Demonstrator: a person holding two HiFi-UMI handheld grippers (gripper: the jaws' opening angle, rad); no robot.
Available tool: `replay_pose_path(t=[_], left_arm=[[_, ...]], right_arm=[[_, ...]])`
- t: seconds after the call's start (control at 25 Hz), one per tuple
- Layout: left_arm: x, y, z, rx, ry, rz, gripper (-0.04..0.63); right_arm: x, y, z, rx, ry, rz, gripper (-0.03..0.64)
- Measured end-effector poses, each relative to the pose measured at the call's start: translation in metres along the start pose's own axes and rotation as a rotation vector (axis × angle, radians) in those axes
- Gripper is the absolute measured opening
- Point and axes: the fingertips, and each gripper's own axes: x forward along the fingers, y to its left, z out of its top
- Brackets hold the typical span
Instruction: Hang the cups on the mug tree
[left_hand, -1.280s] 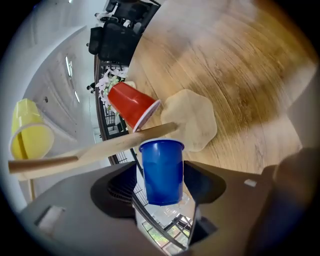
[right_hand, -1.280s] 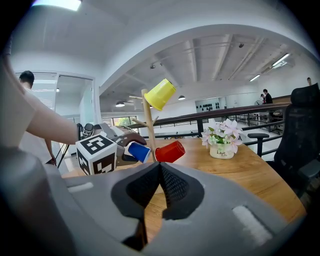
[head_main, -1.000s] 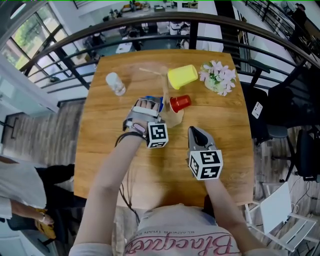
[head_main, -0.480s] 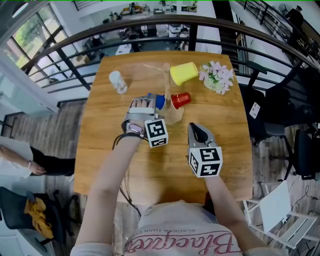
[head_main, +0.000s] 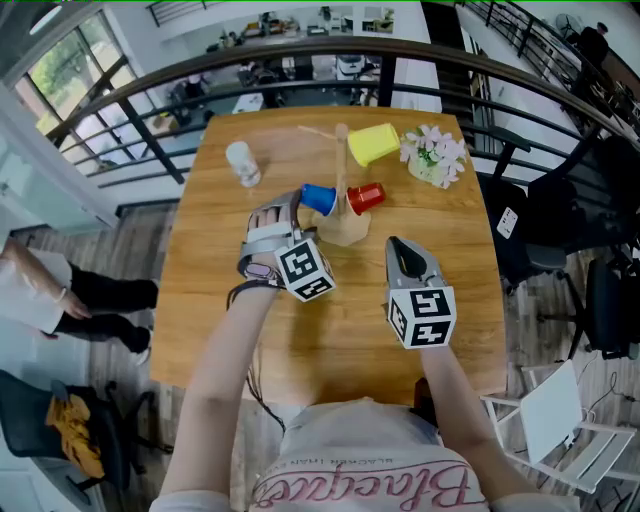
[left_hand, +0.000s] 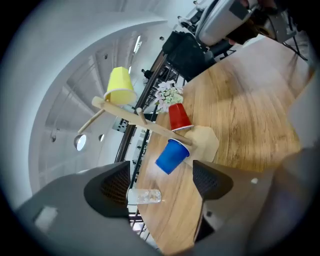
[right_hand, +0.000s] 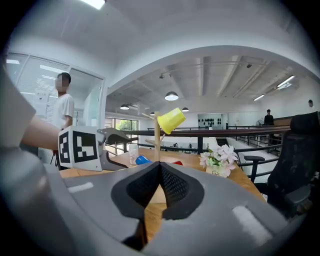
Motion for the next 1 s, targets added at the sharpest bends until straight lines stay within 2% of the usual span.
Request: replay_pose_path(t=[0.28, 0.64, 1.0], left_arm=[[-0.035, 0.021, 0.000, -0.229, -0.071, 0.052, 0.394], [-0.077, 0.037, -0.012, -0.598, -0.169, 0.099, 0.350], [-0.131, 0.068, -0.019, -0.841, -0.337, 0.189, 0.290]], right_arm=[[-0.011, 0.002, 0.022, -0.025, -0.066, 0.024, 0.000], [-0.028, 0.008, 0.041, -0.046, -0.109, 0.026, 0.000], [-0.046, 0.020, 0.063, -0.110, -0.154, 0.009, 0.000]])
